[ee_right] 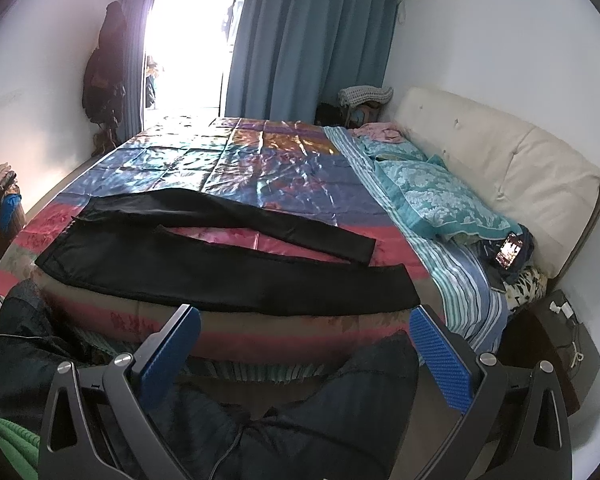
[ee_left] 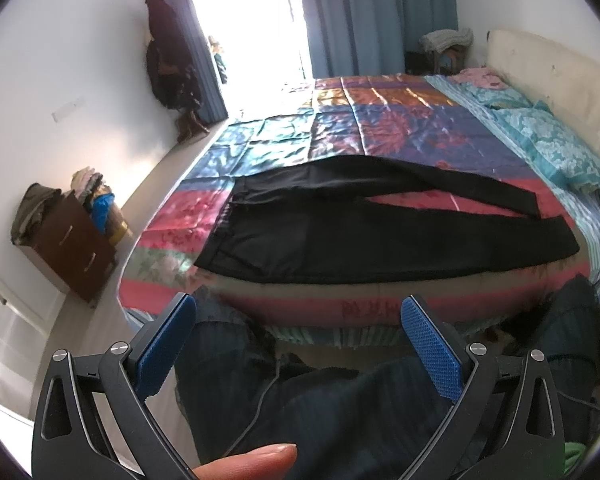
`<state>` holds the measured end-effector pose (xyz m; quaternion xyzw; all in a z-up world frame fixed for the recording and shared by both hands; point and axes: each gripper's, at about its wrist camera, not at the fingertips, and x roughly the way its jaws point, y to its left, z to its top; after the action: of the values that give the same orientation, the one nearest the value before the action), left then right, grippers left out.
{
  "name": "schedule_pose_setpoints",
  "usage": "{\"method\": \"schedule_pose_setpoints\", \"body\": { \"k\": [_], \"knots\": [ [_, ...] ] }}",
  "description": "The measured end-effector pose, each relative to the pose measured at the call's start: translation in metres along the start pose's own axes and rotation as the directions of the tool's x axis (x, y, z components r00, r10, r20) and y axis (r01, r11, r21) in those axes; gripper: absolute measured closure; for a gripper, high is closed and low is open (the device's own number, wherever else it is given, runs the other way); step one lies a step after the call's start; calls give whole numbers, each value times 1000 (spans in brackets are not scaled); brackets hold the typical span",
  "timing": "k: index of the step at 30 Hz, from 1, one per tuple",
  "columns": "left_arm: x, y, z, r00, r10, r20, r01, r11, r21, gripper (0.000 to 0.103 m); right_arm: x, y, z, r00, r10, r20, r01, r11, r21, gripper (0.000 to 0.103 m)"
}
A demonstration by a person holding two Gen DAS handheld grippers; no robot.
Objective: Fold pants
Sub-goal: 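Lower both tools toward the black trousers on the bed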
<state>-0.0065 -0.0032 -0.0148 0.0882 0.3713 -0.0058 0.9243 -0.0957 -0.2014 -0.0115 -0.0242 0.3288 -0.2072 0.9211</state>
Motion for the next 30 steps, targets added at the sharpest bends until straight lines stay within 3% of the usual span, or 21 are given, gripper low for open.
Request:
{"method": "schedule_pose_setpoints", "body": {
  "k": [10,18,22,26,27,30],
  "knots": [
    [4,0,6,1000,-8,-3,8,1000,23,0,2,3,2,1000,19,6,-19,1000,-25,0],
    [12,-5,42,995,-63,75,61,998,22,0,-6,-8,23,984,28,174,-30,1000,9,0],
    [9,-16,65,983,-128,135,126,992,28,0,-20,-18,30,942,56,330,-66,998,22,0],
    [19,-31,78,973,-181,146,180,983,23,0,-11,-19,32,880,203,429,-224,975,-3,0],
    [23,-36,80,971,-193,138,192,981,22,0,-1,-19,32,879,236,415,-261,965,4,0],
    [42,-48,81,971,-220,95,219,975,27,0,39,-10,37,927,287,243,-306,951,45,0]
  ]
}}
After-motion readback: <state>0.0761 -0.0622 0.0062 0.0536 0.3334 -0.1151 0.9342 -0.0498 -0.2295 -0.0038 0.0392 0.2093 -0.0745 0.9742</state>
